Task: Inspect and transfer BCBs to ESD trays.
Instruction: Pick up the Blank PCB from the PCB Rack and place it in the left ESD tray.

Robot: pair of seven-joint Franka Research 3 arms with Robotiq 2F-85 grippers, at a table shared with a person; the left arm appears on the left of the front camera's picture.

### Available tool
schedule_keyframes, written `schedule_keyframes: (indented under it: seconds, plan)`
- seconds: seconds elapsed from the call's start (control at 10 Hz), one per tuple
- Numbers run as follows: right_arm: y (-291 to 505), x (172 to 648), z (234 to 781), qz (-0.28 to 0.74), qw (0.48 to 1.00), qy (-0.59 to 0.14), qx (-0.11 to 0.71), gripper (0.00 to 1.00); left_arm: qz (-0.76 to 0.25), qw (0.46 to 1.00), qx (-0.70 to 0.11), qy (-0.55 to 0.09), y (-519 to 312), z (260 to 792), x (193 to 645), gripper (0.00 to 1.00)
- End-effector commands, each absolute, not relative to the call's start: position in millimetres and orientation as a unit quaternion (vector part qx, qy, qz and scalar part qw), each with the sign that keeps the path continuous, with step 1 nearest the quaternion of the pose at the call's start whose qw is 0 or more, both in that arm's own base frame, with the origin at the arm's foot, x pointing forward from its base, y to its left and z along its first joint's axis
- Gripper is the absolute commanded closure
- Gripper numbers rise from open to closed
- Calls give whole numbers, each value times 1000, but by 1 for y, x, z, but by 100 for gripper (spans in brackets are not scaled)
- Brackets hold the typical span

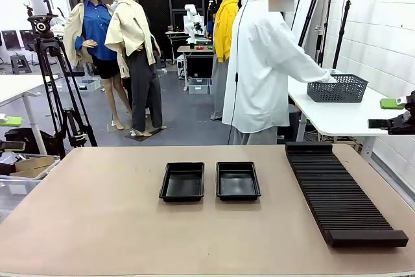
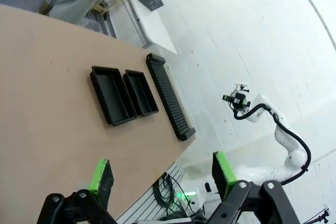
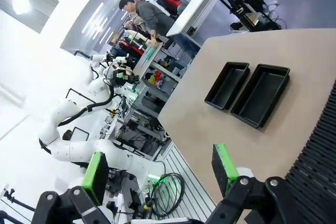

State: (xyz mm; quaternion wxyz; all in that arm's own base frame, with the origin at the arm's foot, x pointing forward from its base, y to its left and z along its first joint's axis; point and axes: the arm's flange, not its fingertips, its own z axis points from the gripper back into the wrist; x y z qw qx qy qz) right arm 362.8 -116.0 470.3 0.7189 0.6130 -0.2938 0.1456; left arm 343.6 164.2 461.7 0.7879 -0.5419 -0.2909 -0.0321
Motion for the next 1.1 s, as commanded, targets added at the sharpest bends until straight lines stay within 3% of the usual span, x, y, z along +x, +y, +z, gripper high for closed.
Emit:
schedule_keyframes:
  seconds: [0.0,0.2,0.7,1.0]
  plan:
    - [-113,373,462,133,708,-291,630,0,-40,759,-564,-323,162,452,349,0]
    - [-115,375,453,114,697,-276,652,0,-28,744,-568,-350,169,446,345,0]
    - [-121,380,457,98,704,-283,644,0,-47,754,-579,-307,167,449,357,0]
    - [-121,374,446,109,709,-273,641,0,-28,752,-576,-320,167,443,351,0]
